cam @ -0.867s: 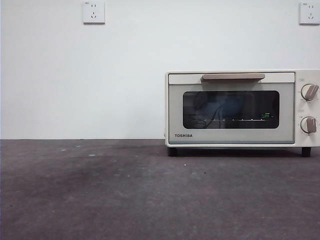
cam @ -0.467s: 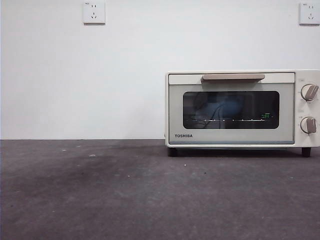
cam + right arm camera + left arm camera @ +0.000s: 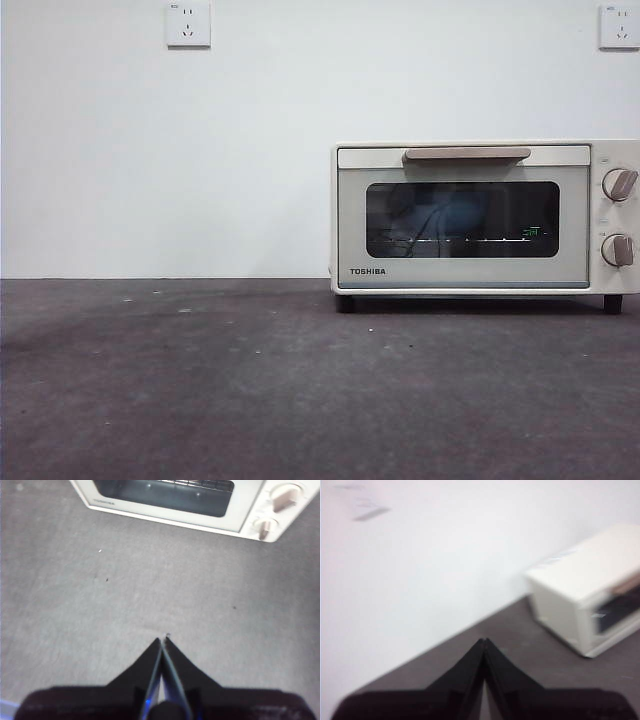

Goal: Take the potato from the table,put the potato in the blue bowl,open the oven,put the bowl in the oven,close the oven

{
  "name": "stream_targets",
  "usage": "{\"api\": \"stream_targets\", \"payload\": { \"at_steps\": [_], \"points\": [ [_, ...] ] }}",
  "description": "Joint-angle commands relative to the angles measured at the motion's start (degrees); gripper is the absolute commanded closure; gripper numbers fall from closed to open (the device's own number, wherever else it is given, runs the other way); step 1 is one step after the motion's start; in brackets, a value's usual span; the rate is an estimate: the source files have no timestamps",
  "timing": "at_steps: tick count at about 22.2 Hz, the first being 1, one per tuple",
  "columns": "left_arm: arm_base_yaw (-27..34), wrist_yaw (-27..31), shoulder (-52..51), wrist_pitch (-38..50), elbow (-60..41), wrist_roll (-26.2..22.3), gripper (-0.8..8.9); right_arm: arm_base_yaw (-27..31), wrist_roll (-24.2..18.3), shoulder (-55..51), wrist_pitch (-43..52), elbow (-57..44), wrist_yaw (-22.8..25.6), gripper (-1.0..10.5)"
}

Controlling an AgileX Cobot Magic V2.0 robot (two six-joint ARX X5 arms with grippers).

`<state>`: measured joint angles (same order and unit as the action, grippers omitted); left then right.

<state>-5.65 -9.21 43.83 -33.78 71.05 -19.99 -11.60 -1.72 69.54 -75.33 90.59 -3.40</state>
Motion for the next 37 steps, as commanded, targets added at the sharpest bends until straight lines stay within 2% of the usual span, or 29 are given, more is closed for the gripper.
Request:
{"api": "stream_targets", "payload": {
  "at_steps": [1, 4, 7, 10, 14, 16, 22, 27, 33, 37],
  "points": [
    [6.1, -0.2, -6.1, 7.9, -11.1, -1.7, 8.17, 0.0, 0.4, 3.5, 2.2, -0.5, 0.0, 9.5],
    [9.1, -0.2, -14.0, 19.8, -27.1, 1.1, 8.18, 0.0, 0.4, 7.9, 7.4, -0.5, 0.0, 9.5],
    [9.1, -0.1, -21.4, 32.0, -41.6, 9.8, 8.18, 0.0, 0.4, 11.3, 14.4, -0.5, 0.0, 9.5],
    [9.1, 0.3, -27.6, 34.3, -51.6, 11.6, 8.18, 0.0, 0.4, 13.5, 22.1, -0.5, 0.0, 9.5],
    [9.1, 5.5, -32.8, 34.4, -60.9, 18.7, 8.18, 0.0, 0.4, 14.0, 29.3, -0.5, 0.0, 9.5],
    [9.1, 6.3, -34.6, 34.9, -63.6, 20.2, 8.17, 0.0, 0.4, 14.0, 31.1, -0.5, 0.0, 9.5],
    [9.1, 6.2, -41.6, 35.1, -70.7, 20.2, 8.18, 0.0, 0.4, 14.0, 33.6, -0.5, 0.0, 9.5],
    [9.1, 6.3, -43.6, 30.6, -70.6, 17.5, 8.18, 0.0, 0.4, 14.0, 33.6, -0.5, 0.0, 9.5],
    [7.9, 8.2, -43.6, 23.5, -70.6, 18.0, 8.17, 0.0, 0.4, 14.0, 33.6, -0.5, 0.0, 9.5],
    [6.8, 9.4, -43.6, 23.6, -70.6, 18.6, 8.17, 0.0, 0.4, 14.0, 33.6, -0.5, 0.0, 9.5]
  ]
}}
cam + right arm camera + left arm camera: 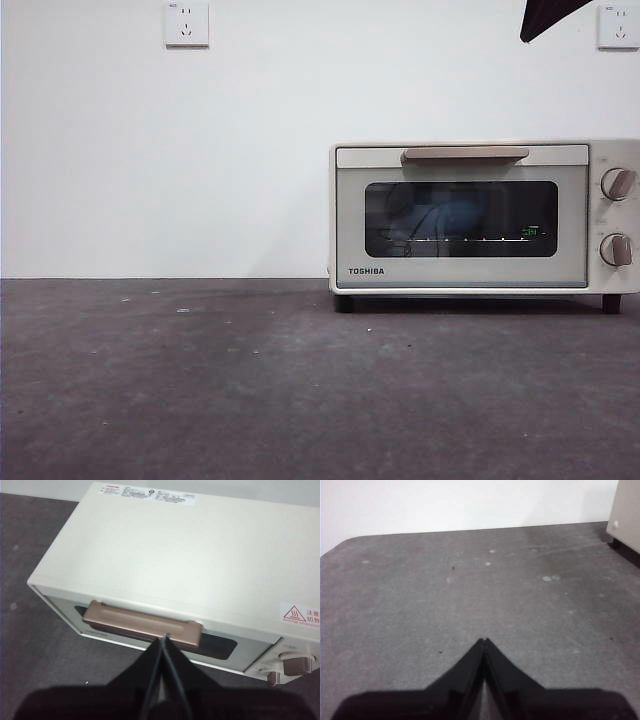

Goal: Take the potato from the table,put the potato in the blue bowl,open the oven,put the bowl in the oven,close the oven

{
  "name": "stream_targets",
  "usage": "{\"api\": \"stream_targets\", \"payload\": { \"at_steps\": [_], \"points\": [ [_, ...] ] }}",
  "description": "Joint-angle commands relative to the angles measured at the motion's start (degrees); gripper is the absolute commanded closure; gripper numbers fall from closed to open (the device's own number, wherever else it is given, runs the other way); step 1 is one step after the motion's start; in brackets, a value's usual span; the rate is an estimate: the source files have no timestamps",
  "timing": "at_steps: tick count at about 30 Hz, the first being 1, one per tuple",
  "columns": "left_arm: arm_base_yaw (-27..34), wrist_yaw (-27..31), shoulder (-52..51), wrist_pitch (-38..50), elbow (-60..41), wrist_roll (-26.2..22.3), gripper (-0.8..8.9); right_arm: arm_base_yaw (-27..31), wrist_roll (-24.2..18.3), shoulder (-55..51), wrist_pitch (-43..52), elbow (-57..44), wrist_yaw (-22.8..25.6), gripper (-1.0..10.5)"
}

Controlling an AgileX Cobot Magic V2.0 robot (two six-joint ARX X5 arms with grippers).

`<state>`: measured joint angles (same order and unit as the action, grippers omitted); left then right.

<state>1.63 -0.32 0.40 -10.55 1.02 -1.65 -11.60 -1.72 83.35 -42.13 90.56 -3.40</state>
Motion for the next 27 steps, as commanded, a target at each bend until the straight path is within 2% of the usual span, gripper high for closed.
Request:
{"api": "stream_targets", "payload": {
  "at_steps": [1, 9, 13, 27],
  "points": [
    [-0.5, 0.4, -0.2, 0.4, -0.6, 0.2, 8.17, 0.0, 0.4, 0.2, 0.4, -0.5, 0.0, 9.5],
    [-0.3, 0.3, -0.2, 0.4, -0.6, 0.5, 8.17, 0.0, 0.4, 0.2, 0.4, -0.5, 0.0, 9.5],
    [-0.3, -2.2, -0.2, 1.2, -0.6, 0.6, 8.17, 0.0, 0.4, 0.2, 0.3, -0.5, 0.0, 9.5],
    [-0.3, -2.3, -0.1, 1.1, -0.6, 0.6, 8.17, 0.0, 0.4, 0.2, 0.4, -0.5, 0.0, 9.5]
  ]
}}
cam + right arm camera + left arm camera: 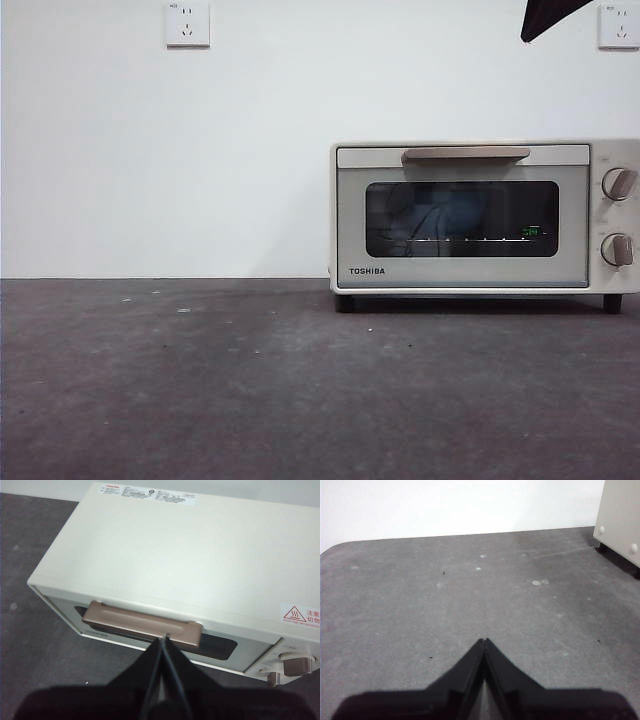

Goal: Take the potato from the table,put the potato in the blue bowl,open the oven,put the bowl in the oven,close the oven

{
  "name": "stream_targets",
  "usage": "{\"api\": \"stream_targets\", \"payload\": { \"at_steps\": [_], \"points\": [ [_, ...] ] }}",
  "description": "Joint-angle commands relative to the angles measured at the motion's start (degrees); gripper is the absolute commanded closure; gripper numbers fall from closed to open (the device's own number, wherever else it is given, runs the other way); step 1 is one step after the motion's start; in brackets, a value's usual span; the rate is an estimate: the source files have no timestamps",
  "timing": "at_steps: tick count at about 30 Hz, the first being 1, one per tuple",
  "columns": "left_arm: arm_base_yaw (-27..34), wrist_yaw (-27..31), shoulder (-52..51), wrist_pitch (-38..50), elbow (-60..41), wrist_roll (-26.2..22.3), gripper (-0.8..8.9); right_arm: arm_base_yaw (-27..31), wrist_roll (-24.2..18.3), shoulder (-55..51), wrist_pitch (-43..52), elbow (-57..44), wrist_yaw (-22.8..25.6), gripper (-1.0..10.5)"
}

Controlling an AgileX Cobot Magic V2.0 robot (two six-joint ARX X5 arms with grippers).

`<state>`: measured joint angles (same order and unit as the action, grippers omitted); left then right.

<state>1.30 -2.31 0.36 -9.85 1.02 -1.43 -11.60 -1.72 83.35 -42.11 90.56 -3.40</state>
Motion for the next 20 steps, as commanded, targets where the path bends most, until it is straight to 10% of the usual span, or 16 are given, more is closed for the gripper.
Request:
{"api": "stream_targets", "payload": {
  "at_steps": [1, 20],
  "points": [
    [0.0, -0.2, -0.1, 0.4, -0.6, 0.4, 8.17, 0.0, 0.4, 0.2, 0.3, -0.5, 0.0, 9.5],
    [0.0, -0.2, 0.5, 0.4, -0.6, 0.4, 8.17, 0.8, -1.0, -16.3, 5.7, -5.6, 4.9, 9.5]
  ]
}}
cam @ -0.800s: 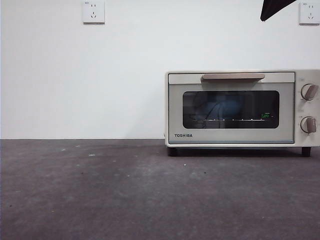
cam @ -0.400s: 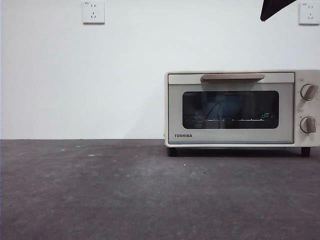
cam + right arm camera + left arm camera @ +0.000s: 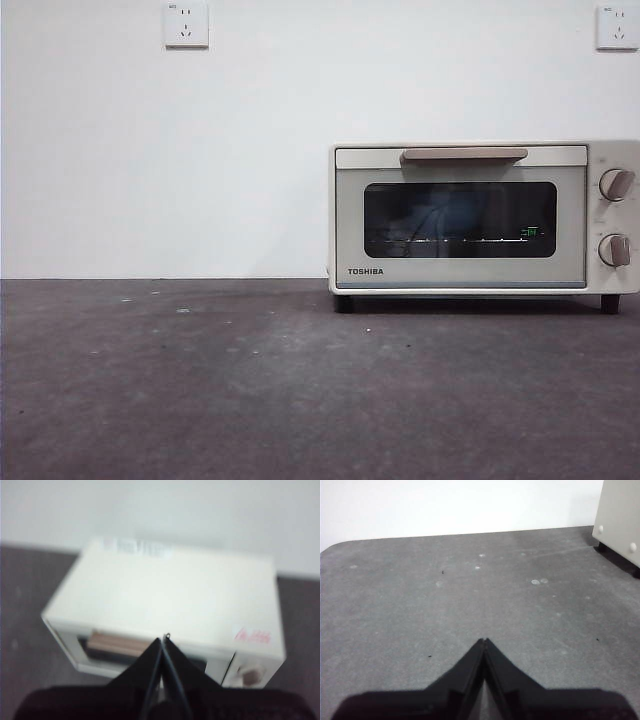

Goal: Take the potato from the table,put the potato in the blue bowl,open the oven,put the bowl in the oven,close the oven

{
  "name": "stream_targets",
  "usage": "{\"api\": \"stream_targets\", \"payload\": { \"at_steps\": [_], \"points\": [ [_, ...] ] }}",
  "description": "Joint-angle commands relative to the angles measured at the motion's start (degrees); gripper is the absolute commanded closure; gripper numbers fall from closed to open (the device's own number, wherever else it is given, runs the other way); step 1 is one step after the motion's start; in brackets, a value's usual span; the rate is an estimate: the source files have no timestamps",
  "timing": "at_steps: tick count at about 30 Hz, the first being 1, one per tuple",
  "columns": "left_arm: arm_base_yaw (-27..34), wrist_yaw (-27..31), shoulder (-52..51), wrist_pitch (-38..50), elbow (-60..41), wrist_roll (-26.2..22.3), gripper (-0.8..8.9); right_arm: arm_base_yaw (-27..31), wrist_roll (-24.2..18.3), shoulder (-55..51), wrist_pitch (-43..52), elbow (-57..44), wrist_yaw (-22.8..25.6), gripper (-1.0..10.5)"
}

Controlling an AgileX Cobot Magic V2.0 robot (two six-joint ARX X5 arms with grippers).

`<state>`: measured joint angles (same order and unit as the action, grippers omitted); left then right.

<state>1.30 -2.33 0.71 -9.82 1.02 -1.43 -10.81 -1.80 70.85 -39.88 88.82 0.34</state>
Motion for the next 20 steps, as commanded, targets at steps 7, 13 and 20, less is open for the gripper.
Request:
{"api": "stream_targets", "payload": {
  "at_steps": [7, 13, 20],
  "points": [
    [0.0, -0.2, 0.2, 0.4, -0.6, 0.4, 8.17, 0.7, -3.6, -23.1, 35.2, -32.0, 3.7, 9.5],
    [0.0, -0.2, 0.2, 0.4, -0.6, 0.4, 8.17, 2.7, -9.1, -38.1, 44.5, -53.1, 3.0, 9.5],
    [0.0, -0.2, 0.2, 0.4, -0.6, 0.4, 8.17, 9.7, -7.2, -50.7, 45.8, -72.6, -5.1, 9.5]
  ]
}}
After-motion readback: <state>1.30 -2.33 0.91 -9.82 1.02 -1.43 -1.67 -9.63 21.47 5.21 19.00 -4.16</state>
